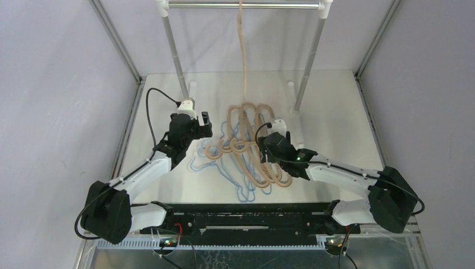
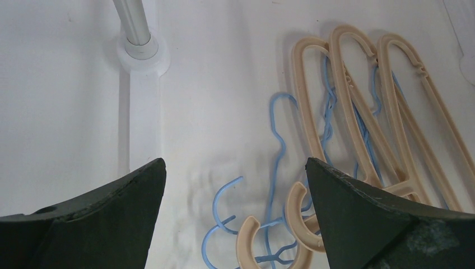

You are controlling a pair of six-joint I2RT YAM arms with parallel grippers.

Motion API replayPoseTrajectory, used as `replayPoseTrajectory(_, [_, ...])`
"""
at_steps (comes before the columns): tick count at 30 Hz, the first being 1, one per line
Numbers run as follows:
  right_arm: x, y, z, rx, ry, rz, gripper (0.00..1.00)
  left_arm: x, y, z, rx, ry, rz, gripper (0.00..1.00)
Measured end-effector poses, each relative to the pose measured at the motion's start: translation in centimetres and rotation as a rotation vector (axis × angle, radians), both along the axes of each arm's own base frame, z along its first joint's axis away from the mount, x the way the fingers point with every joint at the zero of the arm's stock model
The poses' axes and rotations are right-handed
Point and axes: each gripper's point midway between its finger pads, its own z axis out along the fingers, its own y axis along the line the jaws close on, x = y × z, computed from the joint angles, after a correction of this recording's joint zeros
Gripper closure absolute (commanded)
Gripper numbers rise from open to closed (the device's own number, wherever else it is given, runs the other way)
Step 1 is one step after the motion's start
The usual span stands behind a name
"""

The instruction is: Organize the hangers

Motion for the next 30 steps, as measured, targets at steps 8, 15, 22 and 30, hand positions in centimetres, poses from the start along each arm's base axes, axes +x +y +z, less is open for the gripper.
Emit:
replayPoseTrajectory(8, [-2.6,0.2,-8.1,-0.093,0.241,0.054,0.4,0.0,0.0,-0.1,0.001,0.003,0.0,0.0])
replayPoseTrajectory(15, [-2.5,1.2,-9.3,-0.066,0.28,0.078,0.87,0.0,0.0,-0.4,0.005,0.01,0.0,0.01])
replayPoseTrajectory(22, [-2.1,1.9,-8.8,-0.023,0.279,0.075,0.99,0.0,0.0,-0.5,0.005,0.012,0.001,0.0])
replayPoseTrajectory(30, [-3.3,1.8,-5.7,0.041,0.281,0.116,1.0,0.1,0.0,-0.5,0.006,0.014,0.001,0.01])
